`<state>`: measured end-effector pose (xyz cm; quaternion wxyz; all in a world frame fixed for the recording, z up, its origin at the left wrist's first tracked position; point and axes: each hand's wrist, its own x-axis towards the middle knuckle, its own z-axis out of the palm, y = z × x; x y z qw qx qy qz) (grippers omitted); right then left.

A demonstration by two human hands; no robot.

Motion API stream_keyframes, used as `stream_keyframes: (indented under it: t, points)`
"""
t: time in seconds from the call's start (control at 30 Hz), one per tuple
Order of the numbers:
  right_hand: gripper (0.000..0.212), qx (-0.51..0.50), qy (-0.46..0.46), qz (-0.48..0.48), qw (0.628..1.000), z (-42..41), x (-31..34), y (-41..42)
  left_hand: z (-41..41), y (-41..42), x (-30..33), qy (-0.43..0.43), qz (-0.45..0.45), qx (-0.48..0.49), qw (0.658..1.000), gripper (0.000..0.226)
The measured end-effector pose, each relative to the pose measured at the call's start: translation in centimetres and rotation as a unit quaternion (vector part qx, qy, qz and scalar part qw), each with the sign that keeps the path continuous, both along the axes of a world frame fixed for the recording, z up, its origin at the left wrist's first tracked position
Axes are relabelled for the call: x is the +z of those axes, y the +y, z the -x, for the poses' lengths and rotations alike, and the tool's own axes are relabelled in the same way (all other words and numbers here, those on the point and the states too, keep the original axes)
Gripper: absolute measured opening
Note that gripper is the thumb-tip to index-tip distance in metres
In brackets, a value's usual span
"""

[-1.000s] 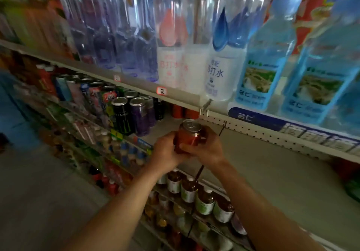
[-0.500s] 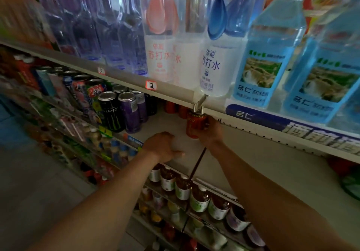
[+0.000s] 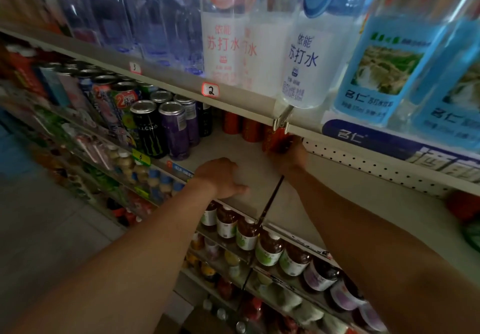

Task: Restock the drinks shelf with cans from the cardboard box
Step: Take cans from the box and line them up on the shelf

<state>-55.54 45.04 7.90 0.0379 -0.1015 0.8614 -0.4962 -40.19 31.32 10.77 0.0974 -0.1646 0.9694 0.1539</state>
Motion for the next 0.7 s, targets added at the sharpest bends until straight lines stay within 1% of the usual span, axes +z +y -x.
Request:
stream_keyframes:
  t: [0.1, 0.23, 0.37, 0.4, 0.47, 0.53, 0.57, 0.6, 0.63, 0.67, 0.7]
  points:
    - [0.04, -0.009, 0.035, -0.008, 0.999, 0.5, 0.0, -0.3, -0.1, 0.0, 0.0, 0.002, 0.0, 0.004, 1.0, 0.087]
    - [0.041, -0.044, 0.02, 0.007, 0.999, 1.1, -0.3, -0.8, -0.2, 0.1, 0.2, 0.0, -0.002, -0.001, 1.0, 0.088]
    - [0.042, -0.04, 0.004, -0.02, 0.999, 1.1, -0.3, -0.8, -0.2, 0.1, 0.0, 0.009, -0.01, 0.005, 1.0, 0.086]
    - [0.043, -0.044, 0.009, -0.008, 0.999, 1.1, -0.3, -0.9, -0.2, 0.1, -0.2, 0.01, -0.008, 0.005, 1.0, 0.086]
    - [0.05, -0.051, 0.01, 0.016, 0.999, 0.8, -0.2, -0.9, -0.1, 0.0, -0.3, 0.009, -0.002, 0.003, 1.0, 0.086]
    - [0.06, -0.047, 0.001, -0.002, 0.999, 0.5, 0.1, -0.6, 0.1, -0.2, -0.2, -0.004, -0.019, 0.003, 1.0, 0.087]
    - [0.063, -0.043, 0.001, -0.017, 0.999, -0.3, 0.4, -0.4, -0.5, -0.3, -0.5, 0.001, -0.046, 0.008, 0.999, 0.085]
    - [0.065, -0.049, 0.013, -0.018, 0.999, -1.0, 1.0, 0.0, -0.8, -0.3, -0.4, 0.031, -0.069, 0.003, 0.997, 0.08]
    - [0.062, -0.052, 0.042, -0.009, 0.998, -2.1, 1.8, 0.5, -1.5, -0.3, -0.2, 0.089, -0.085, -0.009, 0.992, 0.071]
    - [0.05, -0.046, 0.082, 0.022, 0.995, -4.1, 2.2, 1.0, -2.9, -0.3, -0.6, 0.17, -0.093, -0.018, 0.981, 0.06]
    - [0.037, -0.036, 0.124, 0.071, 0.989, -6.2, 3.1, 1.5, -4.1, -0.4, -0.7, 0.265, -0.088, -0.029, 0.96, 0.048]
